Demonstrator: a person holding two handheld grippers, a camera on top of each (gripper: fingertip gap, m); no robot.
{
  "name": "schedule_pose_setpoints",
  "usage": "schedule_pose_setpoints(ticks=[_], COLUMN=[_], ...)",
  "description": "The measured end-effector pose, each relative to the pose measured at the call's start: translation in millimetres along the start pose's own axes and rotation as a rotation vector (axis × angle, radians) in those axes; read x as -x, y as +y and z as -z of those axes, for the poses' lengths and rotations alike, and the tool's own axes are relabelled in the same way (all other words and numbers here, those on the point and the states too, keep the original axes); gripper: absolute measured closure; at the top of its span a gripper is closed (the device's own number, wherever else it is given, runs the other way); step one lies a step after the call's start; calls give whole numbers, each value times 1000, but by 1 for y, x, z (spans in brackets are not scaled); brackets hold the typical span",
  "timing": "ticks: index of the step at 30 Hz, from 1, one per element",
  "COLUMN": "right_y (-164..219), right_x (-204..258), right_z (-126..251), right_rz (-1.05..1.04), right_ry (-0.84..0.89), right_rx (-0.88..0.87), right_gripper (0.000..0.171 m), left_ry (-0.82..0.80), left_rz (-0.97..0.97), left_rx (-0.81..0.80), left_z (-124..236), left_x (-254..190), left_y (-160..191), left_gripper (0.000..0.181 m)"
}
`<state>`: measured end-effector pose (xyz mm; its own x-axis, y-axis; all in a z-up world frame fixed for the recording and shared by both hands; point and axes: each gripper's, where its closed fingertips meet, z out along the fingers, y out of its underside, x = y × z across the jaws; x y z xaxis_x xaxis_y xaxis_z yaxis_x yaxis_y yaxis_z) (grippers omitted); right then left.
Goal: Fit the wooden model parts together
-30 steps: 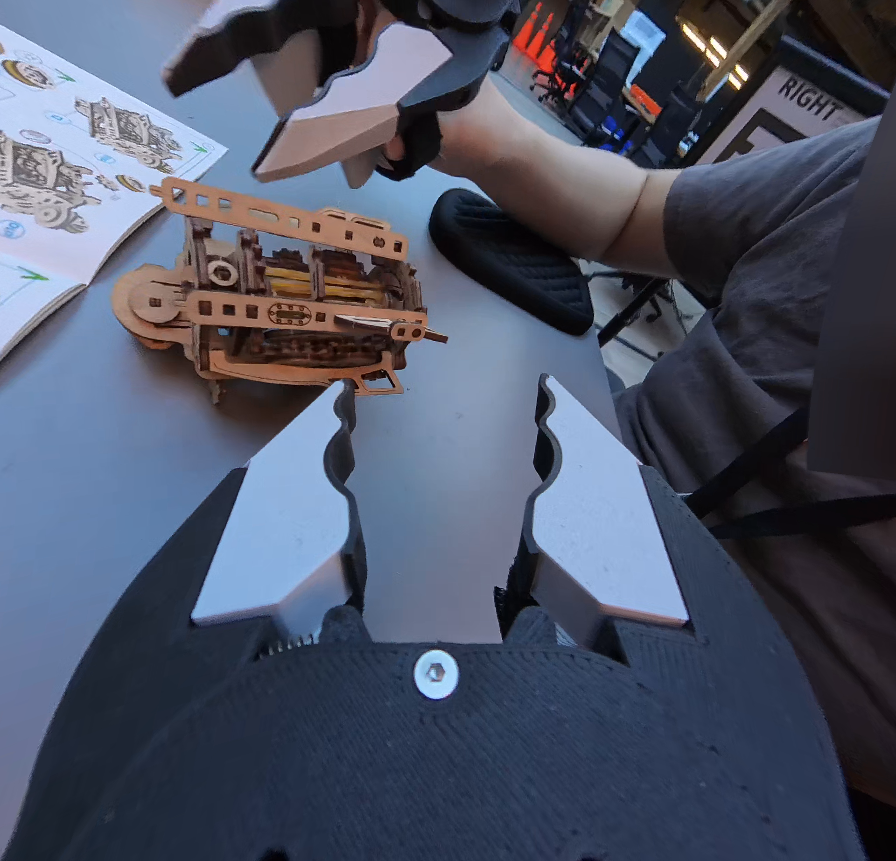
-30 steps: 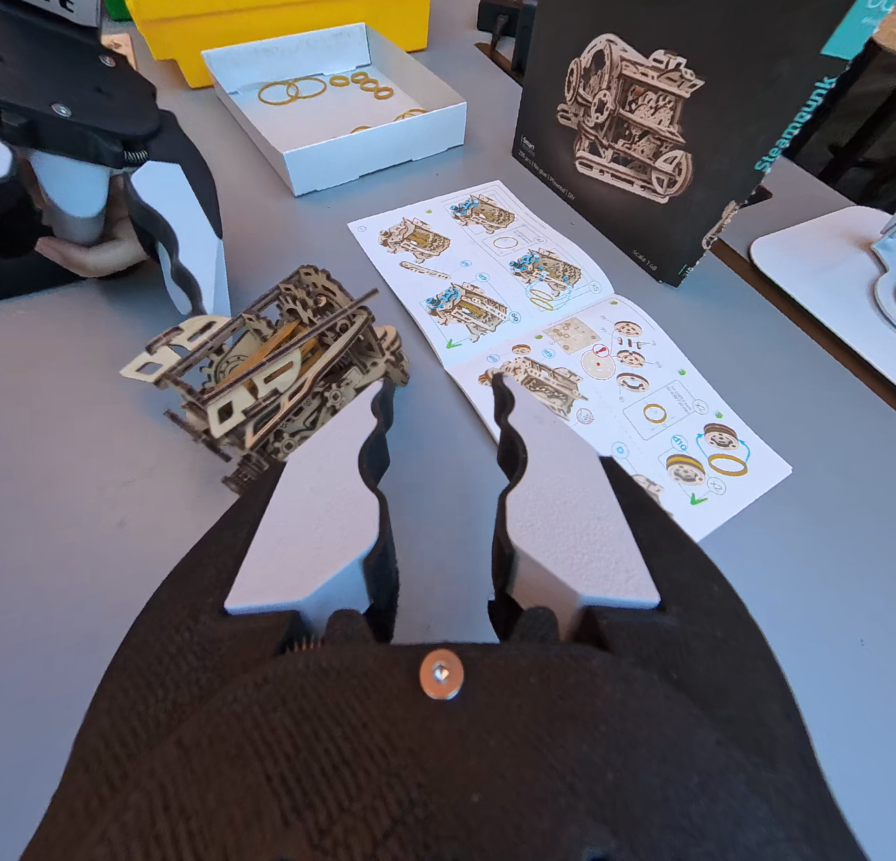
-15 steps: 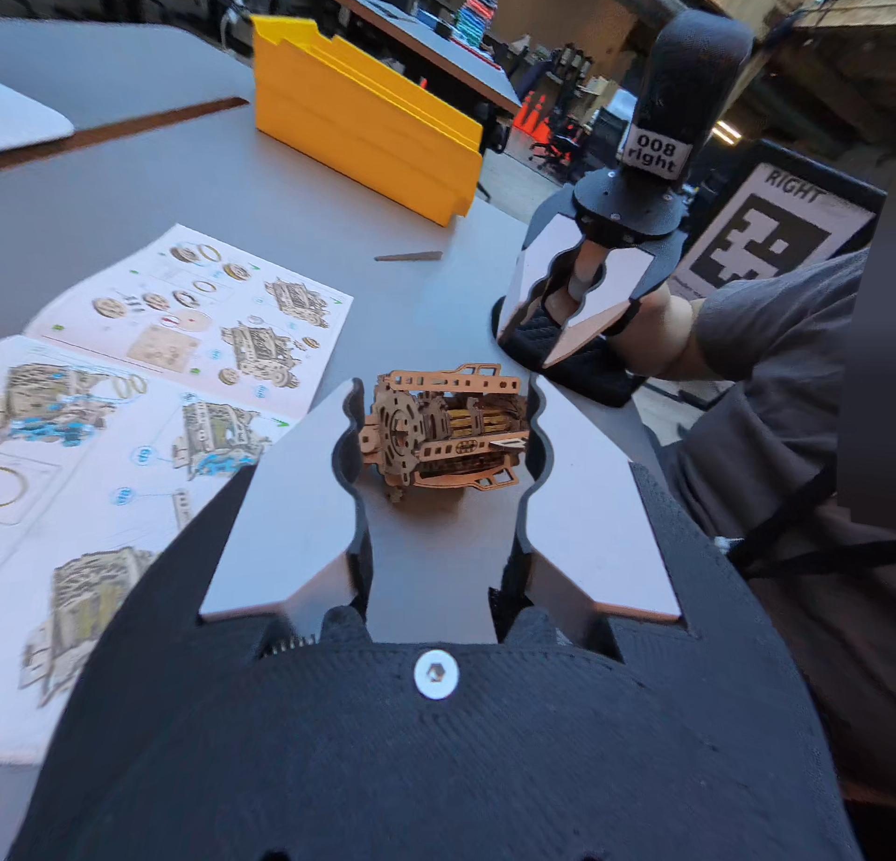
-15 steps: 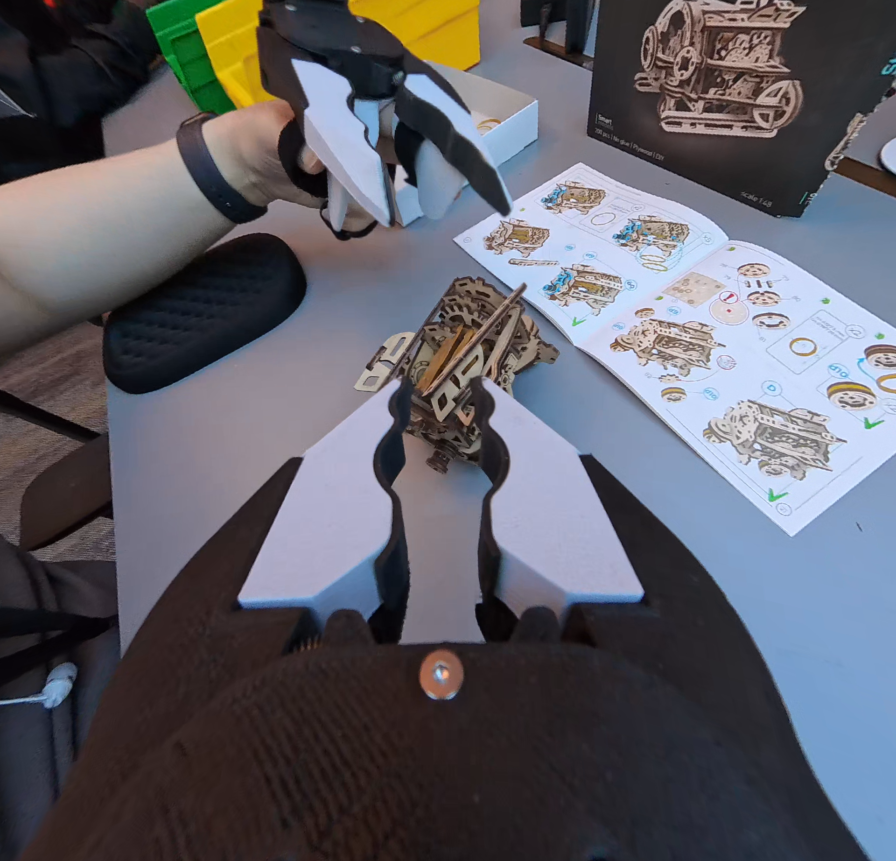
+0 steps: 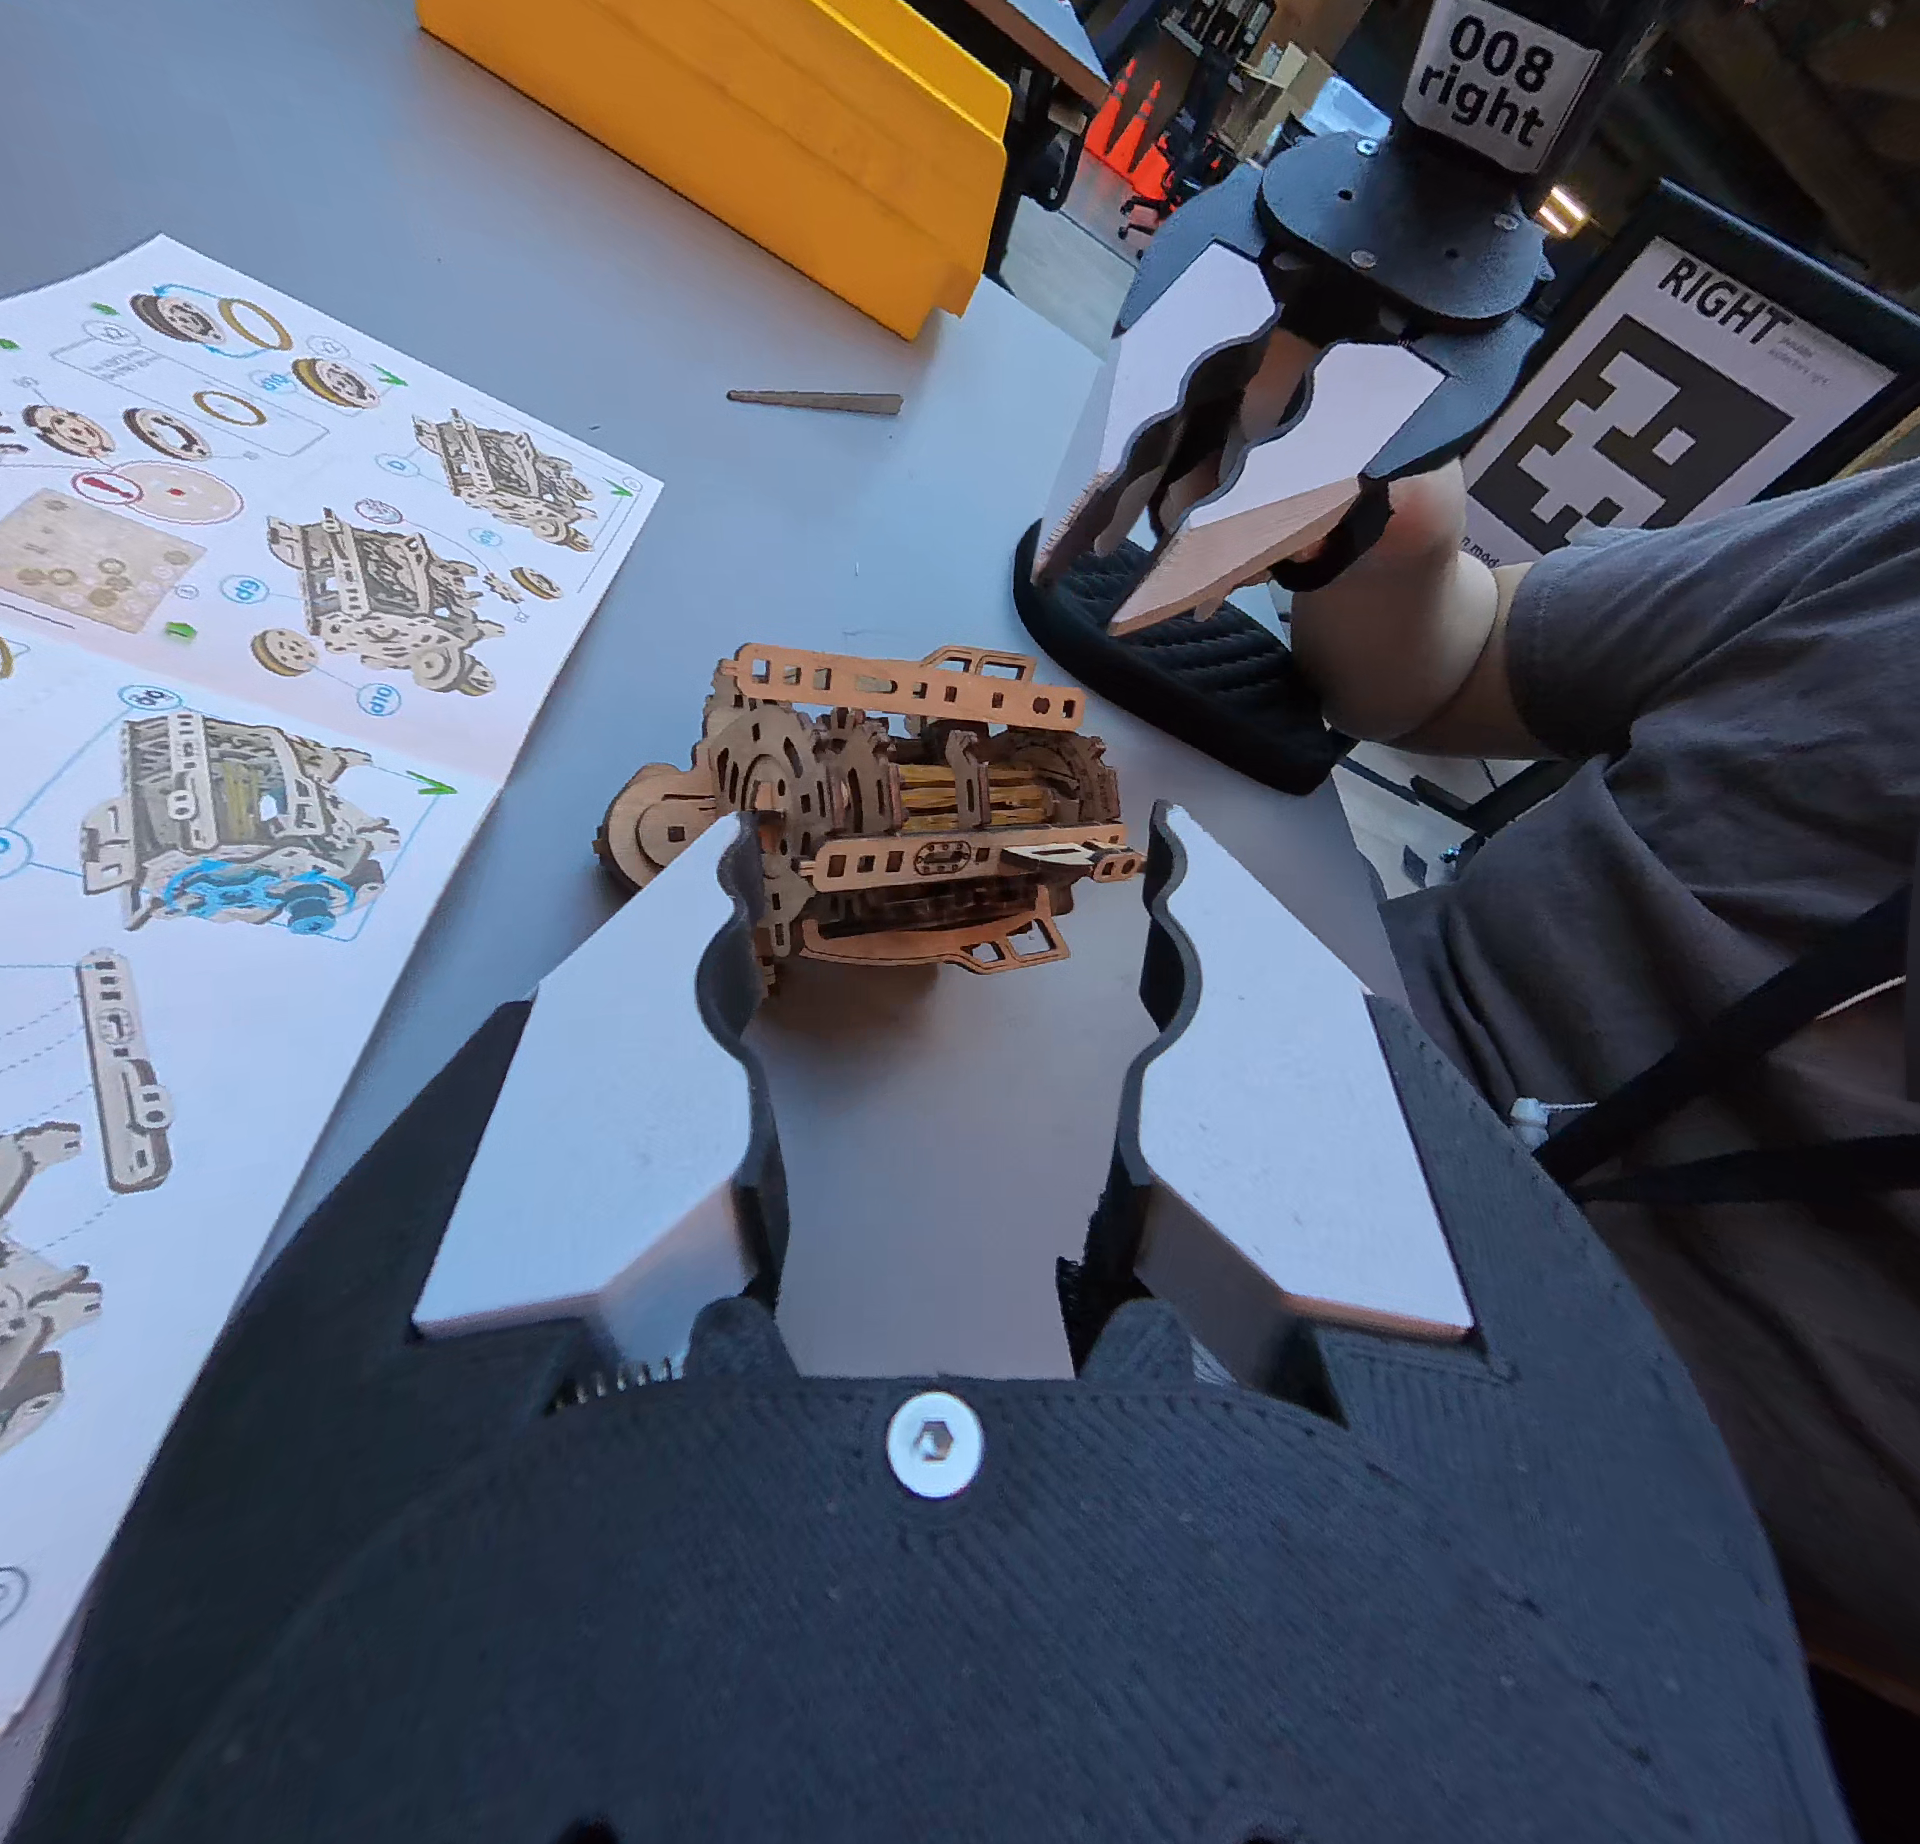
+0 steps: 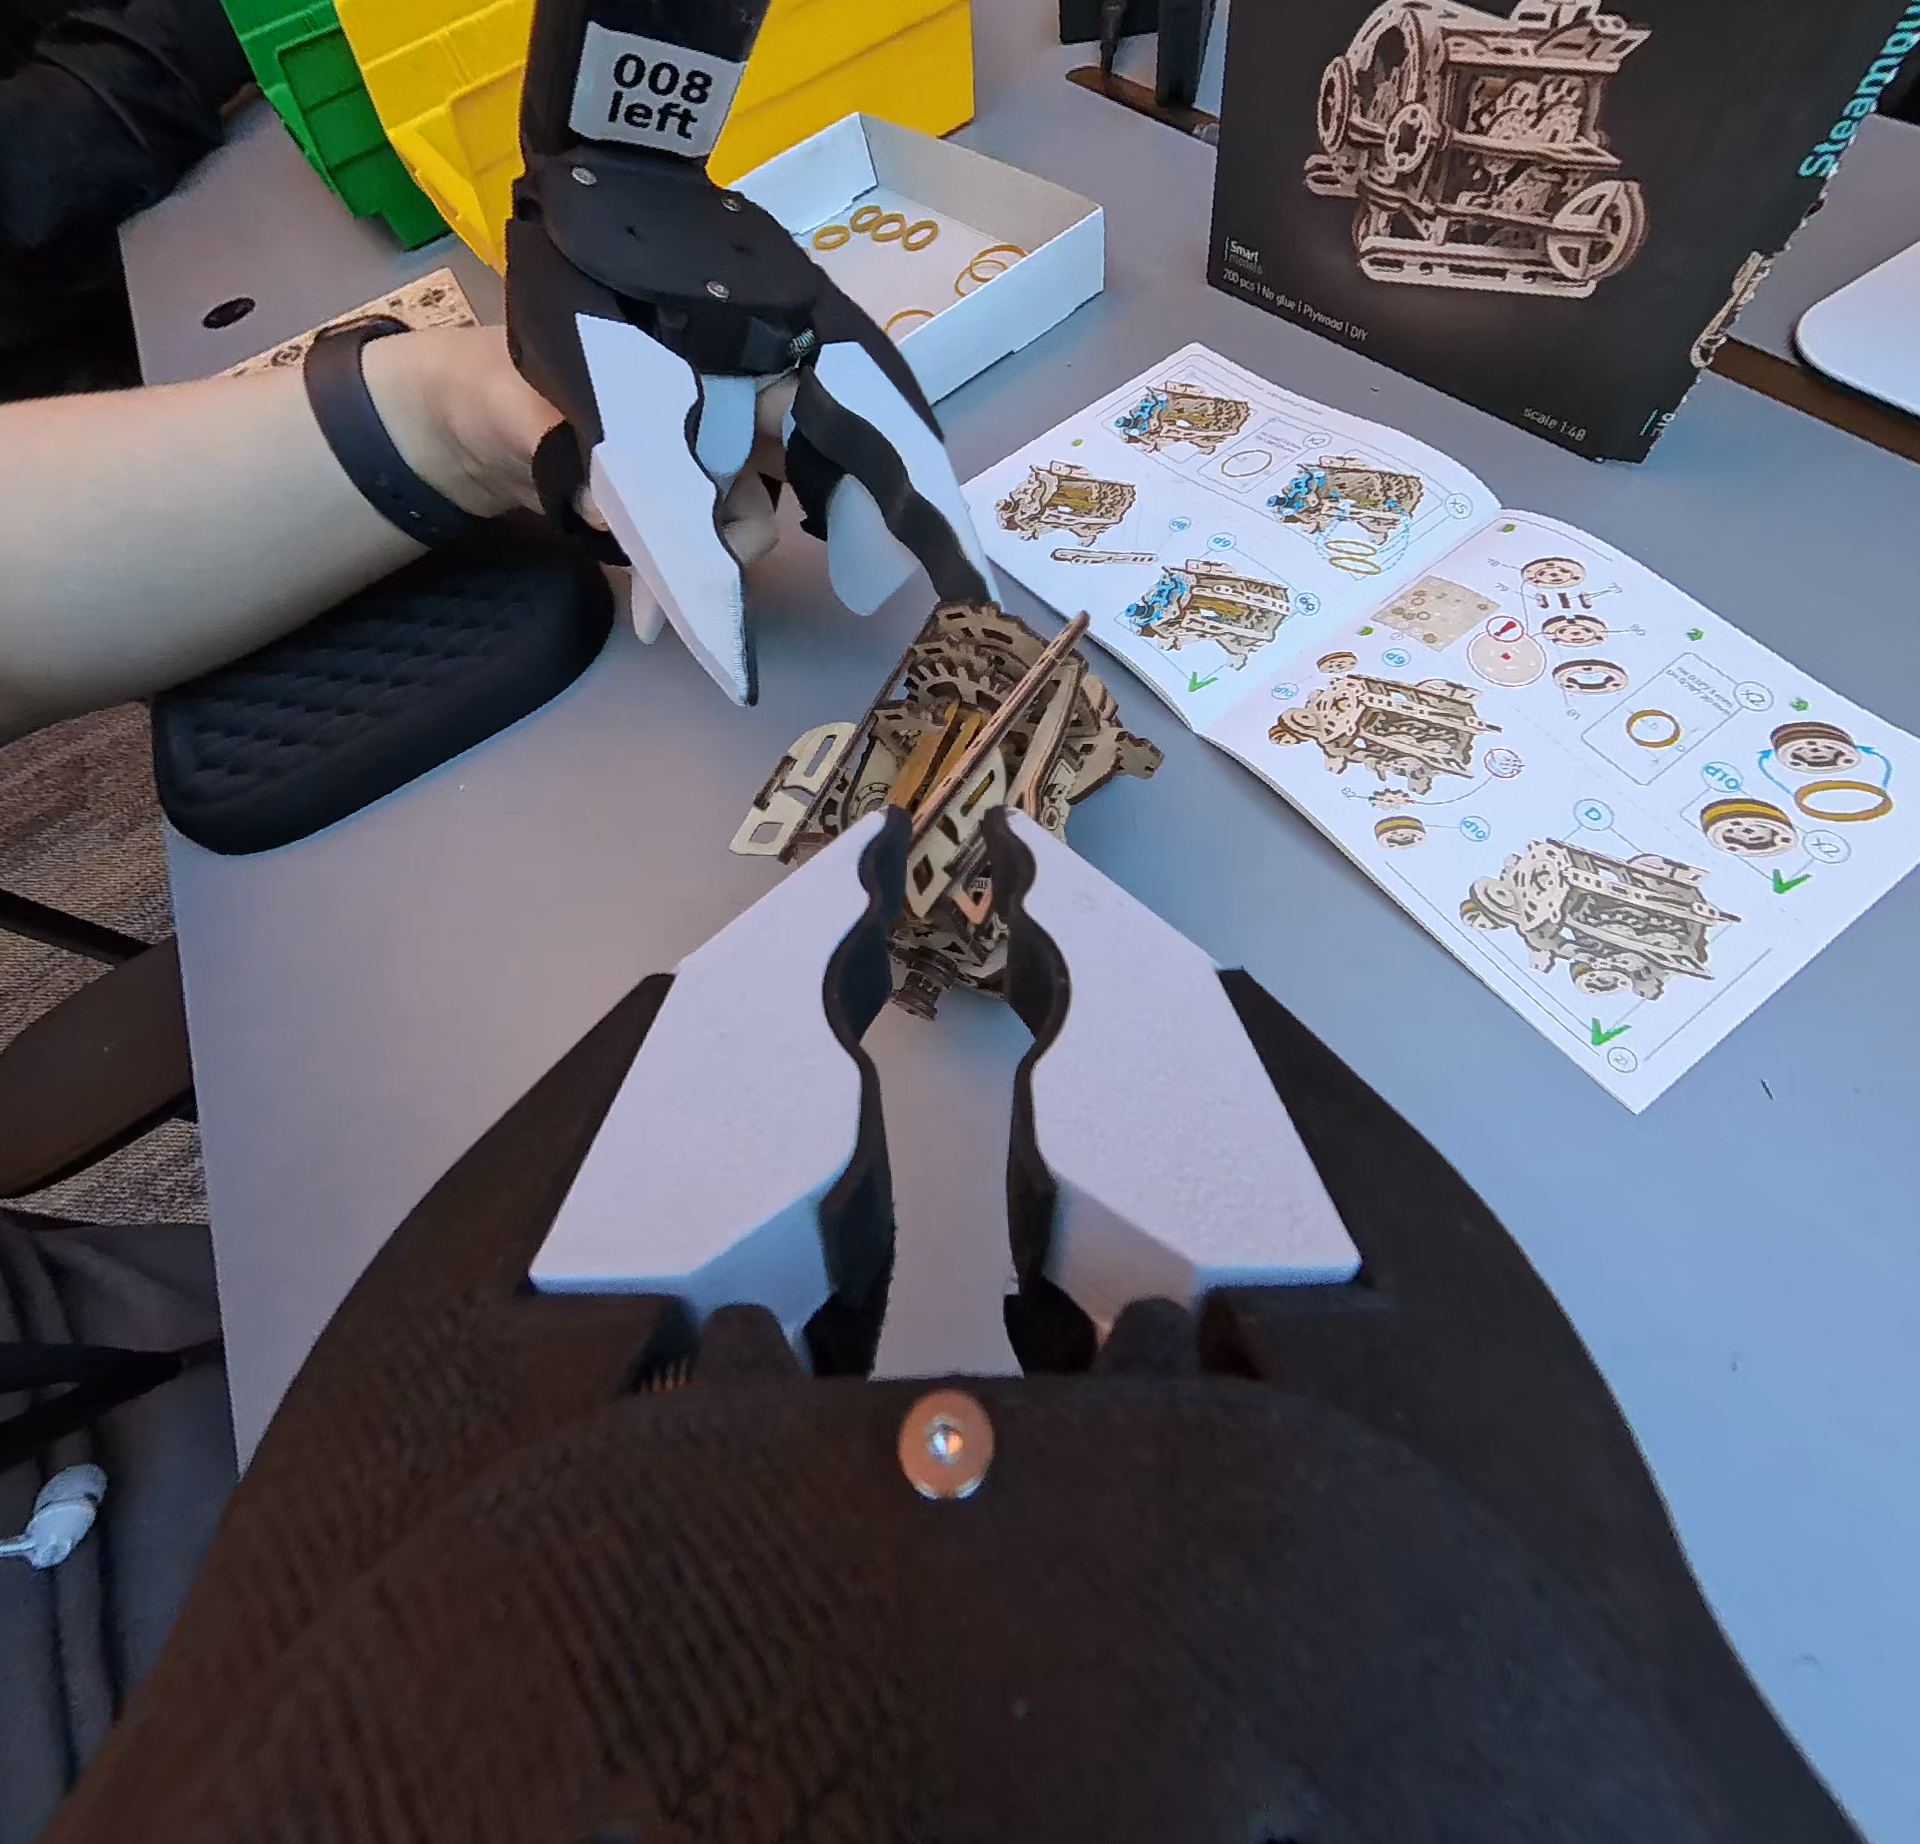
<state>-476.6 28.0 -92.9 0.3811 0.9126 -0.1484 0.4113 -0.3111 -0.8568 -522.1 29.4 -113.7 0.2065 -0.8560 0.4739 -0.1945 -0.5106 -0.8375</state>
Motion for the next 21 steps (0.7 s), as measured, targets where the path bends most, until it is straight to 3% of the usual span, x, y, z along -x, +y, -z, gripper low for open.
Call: schedule_pose_setpoints(ticks=[12,18,21], right_y=[6,11,12], right_x=[-14,-11,-12], right_z=[15,22,23], right_rz=[37,72,138], right_ry=[7,-103,-132], right_rx=[1,-36,-49], right_gripper=[155,156,156], left_ry=[-69,-132,-162], left_rz=[8,19,17], left_rx=[-14,-45,-140], left_z=[-3,-3,10], left_x=[-30,-41,-40], left_y=[20,33,17], left_gripper=[110,112,123])
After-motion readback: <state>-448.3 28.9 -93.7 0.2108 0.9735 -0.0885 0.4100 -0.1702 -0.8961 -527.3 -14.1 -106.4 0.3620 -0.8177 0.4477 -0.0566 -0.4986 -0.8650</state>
